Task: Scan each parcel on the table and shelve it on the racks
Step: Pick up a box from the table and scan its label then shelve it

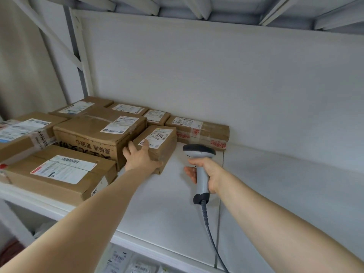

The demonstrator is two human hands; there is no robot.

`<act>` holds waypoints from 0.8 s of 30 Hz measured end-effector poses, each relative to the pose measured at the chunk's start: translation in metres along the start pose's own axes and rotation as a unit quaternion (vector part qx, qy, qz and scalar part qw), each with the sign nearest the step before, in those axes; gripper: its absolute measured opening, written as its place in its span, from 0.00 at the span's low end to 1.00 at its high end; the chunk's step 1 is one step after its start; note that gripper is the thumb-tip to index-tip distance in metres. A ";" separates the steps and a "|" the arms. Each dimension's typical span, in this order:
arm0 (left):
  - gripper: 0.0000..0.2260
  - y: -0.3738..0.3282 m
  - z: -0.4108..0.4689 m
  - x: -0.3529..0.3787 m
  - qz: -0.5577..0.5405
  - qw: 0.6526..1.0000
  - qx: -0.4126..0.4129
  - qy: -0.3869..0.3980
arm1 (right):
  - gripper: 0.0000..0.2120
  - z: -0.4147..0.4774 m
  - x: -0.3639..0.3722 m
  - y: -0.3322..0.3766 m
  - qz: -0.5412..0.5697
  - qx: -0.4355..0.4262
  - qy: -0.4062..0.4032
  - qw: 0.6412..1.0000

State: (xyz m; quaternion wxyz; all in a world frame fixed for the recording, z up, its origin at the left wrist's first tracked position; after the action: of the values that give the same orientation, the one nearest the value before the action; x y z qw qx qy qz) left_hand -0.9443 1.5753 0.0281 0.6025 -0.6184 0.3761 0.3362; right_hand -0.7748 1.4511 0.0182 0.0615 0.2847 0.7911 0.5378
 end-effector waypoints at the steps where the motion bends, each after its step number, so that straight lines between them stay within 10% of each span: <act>1: 0.41 -0.002 0.002 0.002 0.007 1.000 0.014 -0.008 | 0.09 0.000 -0.002 0.000 -0.001 0.000 -0.003 1.000; 13: 0.54 -0.020 -0.039 -0.001 0.082 0.990 0.048 -0.100 | 0.08 -0.033 -0.039 -0.002 0.019 -0.021 -0.017 0.999; 24: 0.35 -0.164 -0.255 0.082 0.076 0.960 0.268 -0.005 | 0.07 -0.194 -0.221 -0.021 0.030 -0.097 -0.097 0.990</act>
State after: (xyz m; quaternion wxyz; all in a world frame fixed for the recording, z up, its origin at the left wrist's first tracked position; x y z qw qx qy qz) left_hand -0.7711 1.3140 0.0501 0.7208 -0.4016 0.4956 0.2712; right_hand -0.6779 1.1737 0.0334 0.1496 0.3517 0.7166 0.5835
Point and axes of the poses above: each hand's wrist, its own z-axis towards the middle knuckle, its own x-axis out of the palm, y = z × x, the point moved 6 cm from there along z, towards the middle knuckle, and after that the axes turned 9 degrees about -x, right-handed, at the moved point
